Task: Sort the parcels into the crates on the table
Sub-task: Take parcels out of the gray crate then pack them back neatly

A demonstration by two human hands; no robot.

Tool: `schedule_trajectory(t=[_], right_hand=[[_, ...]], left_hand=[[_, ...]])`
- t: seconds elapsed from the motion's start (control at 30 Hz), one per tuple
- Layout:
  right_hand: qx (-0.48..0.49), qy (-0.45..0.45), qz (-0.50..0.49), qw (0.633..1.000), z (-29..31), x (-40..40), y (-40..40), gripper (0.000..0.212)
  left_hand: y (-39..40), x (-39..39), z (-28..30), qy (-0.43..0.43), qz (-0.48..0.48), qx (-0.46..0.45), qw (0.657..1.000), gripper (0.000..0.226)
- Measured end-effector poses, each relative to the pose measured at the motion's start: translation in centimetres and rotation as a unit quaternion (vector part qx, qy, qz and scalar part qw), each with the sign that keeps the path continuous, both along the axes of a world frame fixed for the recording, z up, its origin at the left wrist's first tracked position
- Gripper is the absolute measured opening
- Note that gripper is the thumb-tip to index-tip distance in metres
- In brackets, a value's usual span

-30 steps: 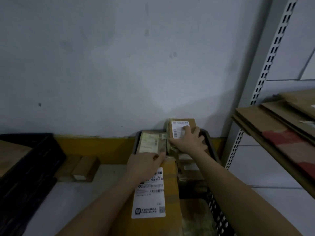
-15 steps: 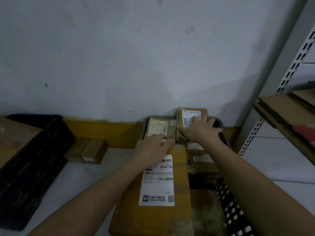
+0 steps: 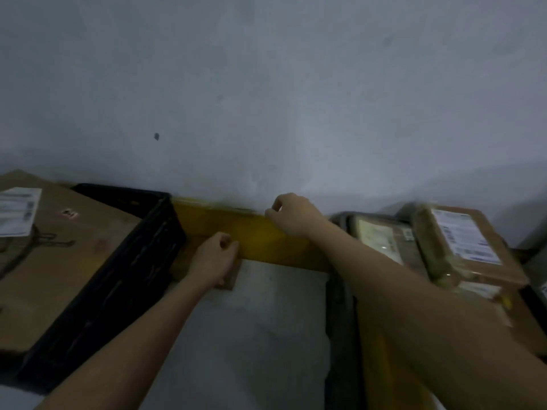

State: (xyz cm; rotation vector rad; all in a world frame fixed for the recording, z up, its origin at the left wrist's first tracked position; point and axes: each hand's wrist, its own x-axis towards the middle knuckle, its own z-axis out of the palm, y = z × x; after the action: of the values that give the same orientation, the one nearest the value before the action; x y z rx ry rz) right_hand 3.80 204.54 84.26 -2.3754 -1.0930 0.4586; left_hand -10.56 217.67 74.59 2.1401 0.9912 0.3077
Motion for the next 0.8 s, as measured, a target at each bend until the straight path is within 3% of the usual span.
schedule_trajectory(t=[0.1, 0.2, 0.37, 0.47, 0.6, 0.7, 0.8], right_hand=[[-0.070, 0.040, -0.001, 0.997, -6.2, -1.8, 6.0, 0.035], [-0.101, 0.135, -0.046, 0.985, -12.8, -3.8, 9.5, 0.038], [-0.071, 0.257, -0.086, 0.960, -20.6, -7.2, 12.3, 0.033], [0.015, 0.321, -0.125, 0.939, -22.7, -8.2, 13.7, 0.009], [0.065, 0.388, -0.228, 0.891, -24.5, -8.7, 14.7, 0.035], [0.057, 0.371, -0.278, 0.884, -25.4, -9.4, 12.8, 0.035], [0.078, 0.384, -0.316, 0.864, -25.5, -9.9, 10.3, 0.030]], left_hand=[[4.6, -2.7, -3.8, 0.029, 0.013, -0.065, 0.997, 0.044], [7.5, -3.6, -7.3, 0.046, -0.020, -0.129, 0.990, 0.046], [10.1, -2.8, -11.1, 0.011, -0.063, -0.213, 0.975, 0.042], [10.6, -2.1, -12.8, 0.004, -0.059, -0.237, 0.970, 0.041], [10.6, -1.8, -14.0, -0.010, -0.022, -0.247, 0.969, 0.044], [9.8, -2.4, -14.8, 0.023, -0.027, -0.290, 0.956, 0.041], [8.1, -2.9, -14.8, 0.055, -0.015, -0.274, 0.960, 0.043]])
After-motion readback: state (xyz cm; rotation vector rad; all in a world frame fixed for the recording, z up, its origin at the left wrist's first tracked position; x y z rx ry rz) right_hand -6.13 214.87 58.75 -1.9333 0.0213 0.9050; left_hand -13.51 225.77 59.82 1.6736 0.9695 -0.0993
